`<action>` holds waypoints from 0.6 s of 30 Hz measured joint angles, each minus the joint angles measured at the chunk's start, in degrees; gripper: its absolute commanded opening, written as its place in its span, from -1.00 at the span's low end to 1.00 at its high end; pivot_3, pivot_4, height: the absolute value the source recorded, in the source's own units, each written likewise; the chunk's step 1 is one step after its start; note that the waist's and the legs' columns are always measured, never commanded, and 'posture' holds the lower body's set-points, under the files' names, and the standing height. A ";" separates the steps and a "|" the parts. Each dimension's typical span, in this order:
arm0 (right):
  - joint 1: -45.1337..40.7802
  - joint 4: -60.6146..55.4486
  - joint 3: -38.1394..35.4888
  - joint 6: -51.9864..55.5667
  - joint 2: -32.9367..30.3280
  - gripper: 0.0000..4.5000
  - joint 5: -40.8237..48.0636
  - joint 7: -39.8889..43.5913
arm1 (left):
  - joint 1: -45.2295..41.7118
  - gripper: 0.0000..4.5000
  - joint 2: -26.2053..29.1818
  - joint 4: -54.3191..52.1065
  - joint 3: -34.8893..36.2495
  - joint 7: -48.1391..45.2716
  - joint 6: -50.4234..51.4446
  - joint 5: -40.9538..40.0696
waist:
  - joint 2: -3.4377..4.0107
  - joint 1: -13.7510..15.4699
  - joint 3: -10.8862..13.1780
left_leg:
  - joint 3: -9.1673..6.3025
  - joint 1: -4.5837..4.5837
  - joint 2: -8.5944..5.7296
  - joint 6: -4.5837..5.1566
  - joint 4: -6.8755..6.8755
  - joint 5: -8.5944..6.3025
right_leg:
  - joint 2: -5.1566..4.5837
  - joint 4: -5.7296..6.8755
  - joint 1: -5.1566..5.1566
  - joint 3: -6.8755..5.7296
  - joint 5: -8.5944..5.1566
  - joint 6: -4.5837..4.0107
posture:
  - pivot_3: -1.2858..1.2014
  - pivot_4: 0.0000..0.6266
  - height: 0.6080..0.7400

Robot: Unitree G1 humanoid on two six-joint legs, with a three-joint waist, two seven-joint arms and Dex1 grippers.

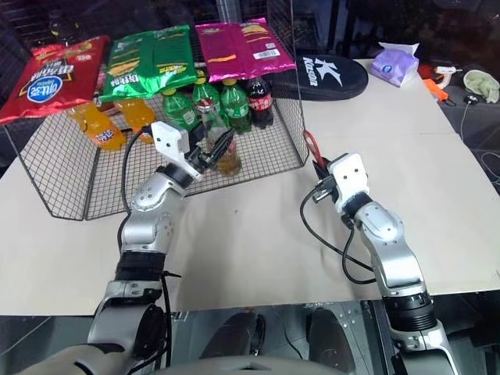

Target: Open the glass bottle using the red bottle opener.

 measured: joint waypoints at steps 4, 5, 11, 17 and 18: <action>0.05 0.00 -0.06 -0.38 0.02 -1.00 -0.38 -0.15 | 4.35 0.03 0.66 -8.04 -1.83 -1.10 5.33 -1.83 | 0.00 -0.23 0.00 | 0.01 0.00 0.03 0.00 0.00 0.00 | 0.01 0.01 0.00 0.01 0.00 0.00 | 0.03 -0.52 1.00; 0.03 0.00 -0.06 -0.50 0.03 -1.00 -0.58 -0.17 | 5.07 0.03 0.73 -9.77 -2.12 -1.35 6.33 -2.29 | 0.00 -0.21 0.00 | 0.01 0.00 0.04 0.00 0.00 0.00 | 0.01 0.01 0.00 0.01 0.00 0.00 | 0.03 -0.52 1.00; -1.42 0.56 -0.05 -3.59 0.02 -1.00 -3.36 -1.33 | 8.51 0.03 2.07 -16.39 -4.84 -3.44 10.59 -3.56 | 0.00 -0.16 0.00 | 0.05 0.04 0.04 0.00 0.00 0.00 | 0.03 0.03 0.00 0.05 0.00 0.00 | 0.03 -0.52 1.00; -4.87 0.83 3.35 -10.68 -0.42 -1.00 -9.94 -1.51 | 10.11 0.03 0.70 -16.32 -7.62 -3.69 9.68 -2.07 | 0.01 -0.17 0.00 | 0.06 0.05 0.04 0.00 0.00 0.00 | 0.03 0.04 0.00 0.05 0.00 0.00 | 0.03 -0.52 1.00; -4.90 0.83 3.72 -11.47 -0.27 -1.00 -10.72 -1.51 | 10.53 0.03 0.51 -16.32 -8.05 -3.78 8.89 -1.70 | 0.01 -0.16 0.00 | 0.06 0.05 0.05 0.00 0.00 0.00 | 0.03 0.04 0.00 0.05 0.00 0.00 | 0.03 -0.52 1.00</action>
